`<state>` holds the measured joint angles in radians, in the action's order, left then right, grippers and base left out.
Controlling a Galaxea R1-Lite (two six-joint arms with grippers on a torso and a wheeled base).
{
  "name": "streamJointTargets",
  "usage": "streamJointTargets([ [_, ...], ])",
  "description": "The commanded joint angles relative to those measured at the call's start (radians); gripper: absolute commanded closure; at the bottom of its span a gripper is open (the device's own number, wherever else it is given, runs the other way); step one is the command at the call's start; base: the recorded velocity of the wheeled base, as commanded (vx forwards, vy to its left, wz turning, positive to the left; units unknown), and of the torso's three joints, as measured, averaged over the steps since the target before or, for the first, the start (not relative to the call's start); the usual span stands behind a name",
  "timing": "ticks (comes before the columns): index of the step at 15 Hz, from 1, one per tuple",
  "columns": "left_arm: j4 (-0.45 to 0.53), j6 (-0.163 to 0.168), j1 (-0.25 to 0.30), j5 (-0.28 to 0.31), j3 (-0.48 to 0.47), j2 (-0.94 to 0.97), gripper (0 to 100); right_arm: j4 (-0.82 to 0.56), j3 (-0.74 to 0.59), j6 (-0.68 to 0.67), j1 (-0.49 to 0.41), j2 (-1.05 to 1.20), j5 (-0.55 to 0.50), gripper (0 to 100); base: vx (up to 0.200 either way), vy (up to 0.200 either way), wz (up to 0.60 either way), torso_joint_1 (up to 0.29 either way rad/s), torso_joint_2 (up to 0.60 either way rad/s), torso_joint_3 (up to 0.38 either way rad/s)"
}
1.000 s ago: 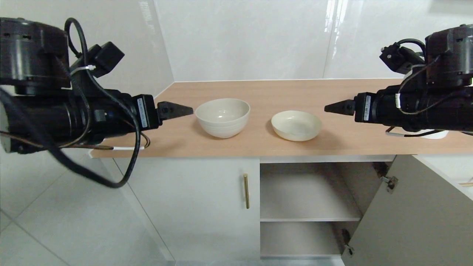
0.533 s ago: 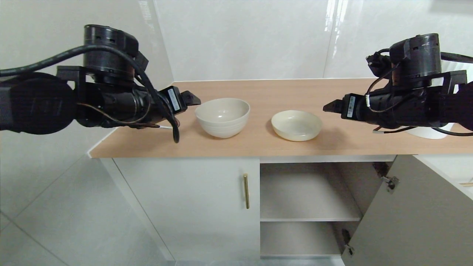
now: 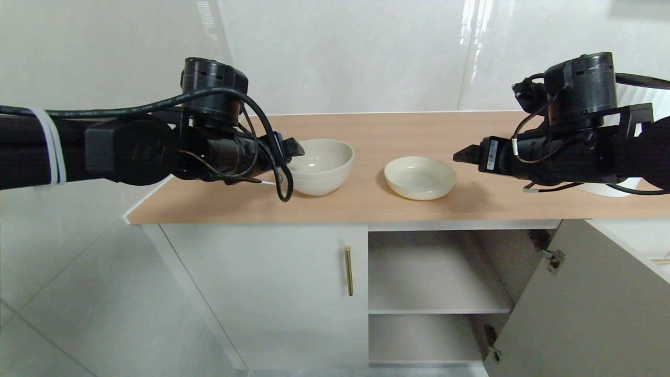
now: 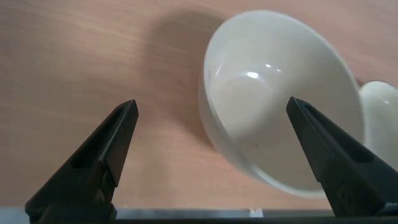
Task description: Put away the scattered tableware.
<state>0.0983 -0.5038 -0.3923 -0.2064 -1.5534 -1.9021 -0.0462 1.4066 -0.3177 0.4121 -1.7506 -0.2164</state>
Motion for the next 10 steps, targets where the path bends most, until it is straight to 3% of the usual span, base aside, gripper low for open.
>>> streamJointTargets([
  [1,0.0,0.001,-0.002,-0.001,-0.008,-0.026,0,0.0,0.0,0.0,0.001,0.002,0.0,0,0.0,0.0,0.0,0.0,0.0,0.0],
  [2,0.0,0.001,-0.002,0.001,-0.008,-0.021,100,0.0,0.0,0.0,0.001,0.0,0.0,0,0.0,0.0,0.0,0.0,0.0,0.0],
  [10,0.003,-0.001,-0.003,0.002,0.033,0.072,100,0.0,0.005,0.002,0.001,-0.018,0.0,0,0.0,0.0,0.0,0.0,0.0,0.0],
])
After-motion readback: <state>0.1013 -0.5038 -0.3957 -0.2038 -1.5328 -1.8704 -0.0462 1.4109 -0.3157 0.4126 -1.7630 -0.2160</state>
